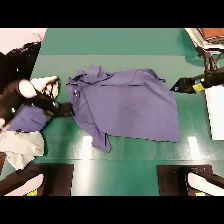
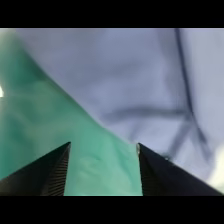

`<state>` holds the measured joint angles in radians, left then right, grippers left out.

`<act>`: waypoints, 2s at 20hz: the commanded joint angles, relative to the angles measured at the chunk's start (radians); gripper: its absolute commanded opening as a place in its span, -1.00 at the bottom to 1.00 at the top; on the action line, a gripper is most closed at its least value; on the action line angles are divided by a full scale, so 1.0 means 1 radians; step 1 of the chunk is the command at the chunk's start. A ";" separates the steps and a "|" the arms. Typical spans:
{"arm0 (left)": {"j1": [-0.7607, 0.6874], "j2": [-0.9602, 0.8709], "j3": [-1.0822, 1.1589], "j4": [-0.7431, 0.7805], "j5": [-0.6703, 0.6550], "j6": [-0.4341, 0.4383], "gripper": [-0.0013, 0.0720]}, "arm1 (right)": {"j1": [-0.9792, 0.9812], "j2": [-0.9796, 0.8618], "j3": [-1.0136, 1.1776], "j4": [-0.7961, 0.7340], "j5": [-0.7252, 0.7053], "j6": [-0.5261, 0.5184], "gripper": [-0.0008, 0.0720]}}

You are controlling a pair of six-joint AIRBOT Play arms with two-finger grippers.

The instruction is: Fold the shirts.

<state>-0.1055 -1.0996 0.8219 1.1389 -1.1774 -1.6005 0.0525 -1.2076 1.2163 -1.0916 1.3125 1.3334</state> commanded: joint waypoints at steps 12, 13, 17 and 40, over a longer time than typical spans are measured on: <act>-0.106 0.075 -0.380 -0.452 0.460 0.089 0.38 | -0.003 0.270 -0.150 -0.001 -0.050 0.013 0.06; -0.118 0.075 -0.380 -0.452 0.463 0.082 0.38 | -0.003 0.278 -0.151 -0.003 -0.039 0.013 0.06; -0.119 0.080 -0.363 -0.423 0.410 0.091 -0.90 | -0.087 0.286 -0.178 -0.013 0.128 0.013 0.06; -0.119 0.088 -0.077 -0.128 0.215 0.089 -0.90 | -0.433 0.074 -0.719 -0.001 0.011 -0.052 -0.19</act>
<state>-0.2241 -1.0126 0.7437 1.0103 -0.9565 -1.5112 -0.4442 -1.1187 0.4946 -1.0843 1.3903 1.2823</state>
